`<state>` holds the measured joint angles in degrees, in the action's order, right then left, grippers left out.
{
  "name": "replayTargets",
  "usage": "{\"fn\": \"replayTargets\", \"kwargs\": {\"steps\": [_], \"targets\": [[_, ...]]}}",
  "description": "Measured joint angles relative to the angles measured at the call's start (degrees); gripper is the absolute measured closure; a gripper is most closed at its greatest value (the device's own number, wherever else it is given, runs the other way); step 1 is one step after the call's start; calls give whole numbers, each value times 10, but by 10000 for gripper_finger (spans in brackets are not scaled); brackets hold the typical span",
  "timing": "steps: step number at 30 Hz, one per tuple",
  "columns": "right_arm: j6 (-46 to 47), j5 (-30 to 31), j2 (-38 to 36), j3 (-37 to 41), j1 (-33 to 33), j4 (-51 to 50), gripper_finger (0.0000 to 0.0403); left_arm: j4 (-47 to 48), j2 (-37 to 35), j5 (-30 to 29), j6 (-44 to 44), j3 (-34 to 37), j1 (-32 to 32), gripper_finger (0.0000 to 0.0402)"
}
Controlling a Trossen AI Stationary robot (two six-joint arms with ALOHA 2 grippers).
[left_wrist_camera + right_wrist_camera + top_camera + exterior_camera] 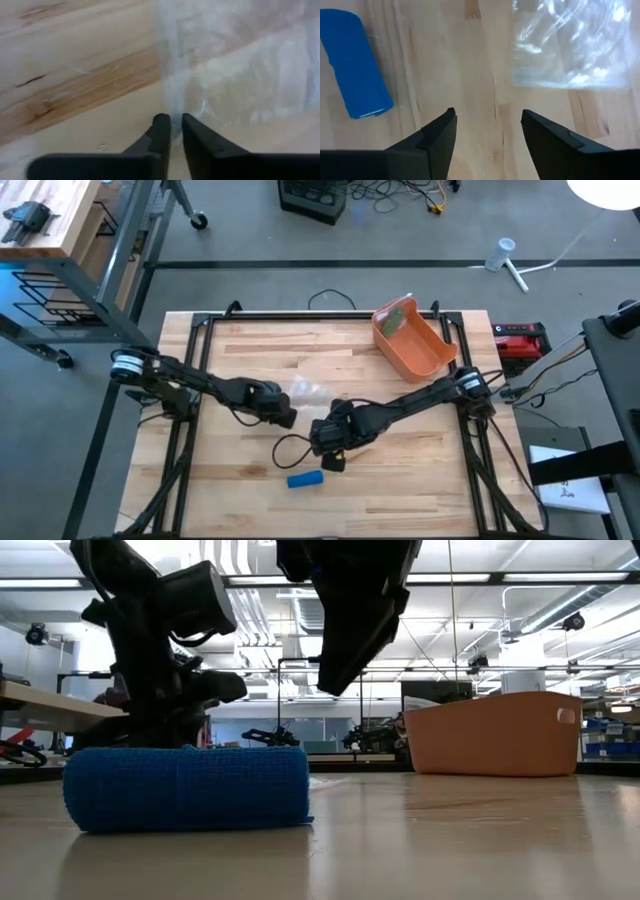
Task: Roll bandage
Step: Open the transparent zip bag
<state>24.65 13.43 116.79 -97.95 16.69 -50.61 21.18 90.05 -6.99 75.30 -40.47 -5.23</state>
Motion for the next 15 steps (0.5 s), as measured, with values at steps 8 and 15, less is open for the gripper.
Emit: {"fn": "replayTargets", "kwargs": {"steps": [8, 15], "targets": [[-90, 52, -22, -58, -2, -129, 172, 138, -40, 17, -141, -86, -2, 398], [-166, 150, -109, -109, -10, -151, 167, 279, -83, -14, -285, -225, -17, 400]]}}
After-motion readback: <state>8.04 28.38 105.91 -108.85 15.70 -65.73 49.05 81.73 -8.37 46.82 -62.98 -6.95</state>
